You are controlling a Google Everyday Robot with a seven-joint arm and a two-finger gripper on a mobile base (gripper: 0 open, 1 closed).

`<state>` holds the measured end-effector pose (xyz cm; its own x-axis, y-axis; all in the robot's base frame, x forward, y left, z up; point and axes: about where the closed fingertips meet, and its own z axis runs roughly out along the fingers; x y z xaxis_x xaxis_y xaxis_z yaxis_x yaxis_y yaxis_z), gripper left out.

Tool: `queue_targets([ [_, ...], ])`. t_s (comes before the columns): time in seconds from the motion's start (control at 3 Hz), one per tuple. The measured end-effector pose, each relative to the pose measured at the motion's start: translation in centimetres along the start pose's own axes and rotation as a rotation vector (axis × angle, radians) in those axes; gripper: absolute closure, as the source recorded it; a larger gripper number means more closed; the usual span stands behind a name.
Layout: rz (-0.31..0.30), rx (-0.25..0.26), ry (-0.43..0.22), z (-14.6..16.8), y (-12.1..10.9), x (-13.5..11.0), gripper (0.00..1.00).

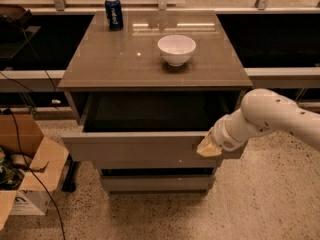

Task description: Close top drawer

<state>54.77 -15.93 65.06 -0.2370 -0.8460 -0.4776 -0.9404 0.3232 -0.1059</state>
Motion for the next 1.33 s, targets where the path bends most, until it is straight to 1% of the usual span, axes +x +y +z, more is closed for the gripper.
queue_targets([
  [0.33, 0.0, 0.003, -0.002, 0.0, 0.0, 0.0, 1.0],
  [0.67, -0.005, 0.038, -0.029, 1.1, -4.0, -1.4, 0.81],
  [1.0, -0.008, 0.045, -0.037, 1.3, -4.6, -1.7, 0.58],
  [1.33, -0.003, 0.072, -0.071, 2.1, -7.4, -3.0, 0.35],
])
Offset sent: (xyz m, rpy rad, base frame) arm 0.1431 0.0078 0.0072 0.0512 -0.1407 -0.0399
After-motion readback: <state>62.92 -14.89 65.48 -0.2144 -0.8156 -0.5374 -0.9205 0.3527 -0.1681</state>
